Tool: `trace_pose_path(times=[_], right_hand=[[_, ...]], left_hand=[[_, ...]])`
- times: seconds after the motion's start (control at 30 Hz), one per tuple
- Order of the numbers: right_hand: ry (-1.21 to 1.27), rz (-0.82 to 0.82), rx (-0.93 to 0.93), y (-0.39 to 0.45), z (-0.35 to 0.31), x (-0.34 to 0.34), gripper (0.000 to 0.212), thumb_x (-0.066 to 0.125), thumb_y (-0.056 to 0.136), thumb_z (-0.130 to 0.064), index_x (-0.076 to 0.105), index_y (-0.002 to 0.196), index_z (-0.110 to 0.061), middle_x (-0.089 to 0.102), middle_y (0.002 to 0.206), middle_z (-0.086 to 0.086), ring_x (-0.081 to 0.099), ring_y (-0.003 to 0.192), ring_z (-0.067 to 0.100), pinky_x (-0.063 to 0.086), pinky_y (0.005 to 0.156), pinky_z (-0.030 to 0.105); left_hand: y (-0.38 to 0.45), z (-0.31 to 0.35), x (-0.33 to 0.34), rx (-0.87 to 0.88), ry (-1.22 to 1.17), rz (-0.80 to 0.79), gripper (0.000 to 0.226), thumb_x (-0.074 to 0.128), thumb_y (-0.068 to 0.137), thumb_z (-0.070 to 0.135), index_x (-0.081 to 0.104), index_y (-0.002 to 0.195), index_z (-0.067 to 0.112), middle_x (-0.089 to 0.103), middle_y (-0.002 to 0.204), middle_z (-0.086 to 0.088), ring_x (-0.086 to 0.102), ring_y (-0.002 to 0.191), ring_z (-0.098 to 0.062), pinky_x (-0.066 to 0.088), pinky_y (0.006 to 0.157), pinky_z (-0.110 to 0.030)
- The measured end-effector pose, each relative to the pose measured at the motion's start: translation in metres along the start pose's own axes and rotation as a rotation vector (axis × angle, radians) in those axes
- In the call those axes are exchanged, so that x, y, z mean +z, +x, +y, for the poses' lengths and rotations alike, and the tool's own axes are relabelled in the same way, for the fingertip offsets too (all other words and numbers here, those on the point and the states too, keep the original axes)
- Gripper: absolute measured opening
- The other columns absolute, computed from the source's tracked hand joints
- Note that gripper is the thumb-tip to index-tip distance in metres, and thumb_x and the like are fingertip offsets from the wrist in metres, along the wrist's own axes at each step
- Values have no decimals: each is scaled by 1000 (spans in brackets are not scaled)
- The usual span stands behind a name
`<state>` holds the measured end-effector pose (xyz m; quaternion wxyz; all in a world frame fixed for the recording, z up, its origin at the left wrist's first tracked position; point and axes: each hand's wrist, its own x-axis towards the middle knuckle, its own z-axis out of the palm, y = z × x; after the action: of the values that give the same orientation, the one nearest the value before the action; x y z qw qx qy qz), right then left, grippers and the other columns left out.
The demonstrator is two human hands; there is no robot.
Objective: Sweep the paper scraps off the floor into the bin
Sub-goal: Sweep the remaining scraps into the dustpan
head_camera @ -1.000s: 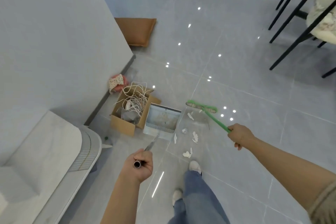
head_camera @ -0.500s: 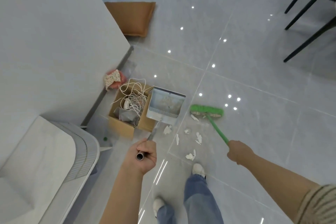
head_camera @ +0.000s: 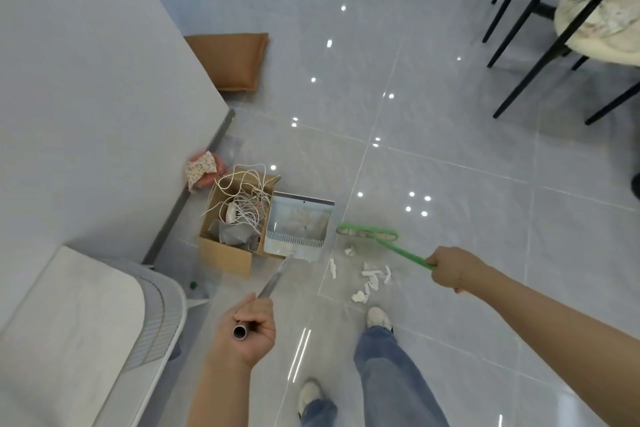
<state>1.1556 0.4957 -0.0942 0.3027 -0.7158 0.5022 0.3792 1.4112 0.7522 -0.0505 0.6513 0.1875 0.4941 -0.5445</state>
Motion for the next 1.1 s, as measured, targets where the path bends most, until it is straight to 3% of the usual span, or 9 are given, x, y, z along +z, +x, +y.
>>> trace_pose_path(times=[0.1, 0.17, 0.3, 0.47, 0.6, 0.7, 0.83, 0.97, 1.1], right_hand=[[-112, 57, -41, -1, -39, 26, 45, 44, 90, -14, 50, 134, -15, 60, 119, 7, 59, 77, 18, 44, 54, 21], [-166, 81, -68, 2, -67, 49, 43, 46, 91, -16, 50, 134, -16, 59, 121, 4, 60, 95, 18, 45, 63, 22], [-193, 57, -100, 4, -114, 114, 38, 48, 92, -18, 53, 129, -15, 57, 106, 1, 55, 90, 16, 45, 69, 23], [-345, 130, -89, -15, -127, 172, 36, 38, 98, -16, 52, 132, -15, 57, 128, 2, 57, 117, 18, 47, 93, 27], [-476, 146, -10, -41, -100, 173, 35, 42, 95, -16, 56, 127, -17, 62, 122, -2, 61, 111, 15, 50, 89, 25], [-520, 155, 30, -58, -83, 166, 33, 44, 93, -15, 60, 122, -19, 64, 99, -7, 65, 104, 14, 53, 81, 24], [-524, 204, 39, -78, -68, 149, 30, 48, 93, -19, 59, 121, -22, 44, 70, -8, 63, 93, 13, 45, 71, 21], [-372, 236, 150, -86, -48, 132, 34, 42, 93, -17, 55, 124, -23, 52, 84, -6, 55, 83, 15, 42, 68, 22], [-129, 210, 204, -65, -44, 116, 37, 40, 92, -19, 53, 126, -23, 51, 84, -5, 54, 81, 16, 42, 67, 24]], left_hand=[[-28, 21, -30, -46, -56, -49, 26, 51, 77, -6, 43, 56, 7, 27, 53, 16, 27, 34, 4, 36, 25, -17], [-48, 31, -49, -40, -82, -44, 31, 46, 87, 4, 42, 56, 6, 27, 51, 14, 27, 30, 0, 37, 25, -18], [-76, 50, -80, -4, -68, -1, 37, 39, 89, 13, 42, 53, 6, 28, 46, 9, 29, 27, -4, 36, 27, -14], [-92, 73, -105, 39, 21, 43, 41, 39, 86, 10, 42, 46, 2, 37, 39, 1, 33, 26, -6, 35, 29, -10], [-101, 80, -118, 49, 69, 70, 40, 38, 84, 7, 42, 44, 1, 36, 36, 1, 37, 23, -9, 33, 28, -10], [-100, 78, -121, 40, 62, 67, 39, 37, 83, 7, 42, 45, 3, 35, 35, 0, 37, 22, -9, 32, 28, -10], [-90, 75, -122, 18, 52, 91, 35, 36, 82, 3, 42, 48, 3, 34, 36, -1, 36, 20, -11, 32, 27, -11], [-78, 65, -115, -12, 171, 173, 36, 35, 77, 0, 48, 46, -13, 33, 36, -1, 34, 19, -10, 30, 29, -7], [-69, 57, -117, -40, 156, 145, 49, 35, 89, 9, 47, 44, -7, 32, 35, -1, 35, 19, -11, 32, 25, -13]])
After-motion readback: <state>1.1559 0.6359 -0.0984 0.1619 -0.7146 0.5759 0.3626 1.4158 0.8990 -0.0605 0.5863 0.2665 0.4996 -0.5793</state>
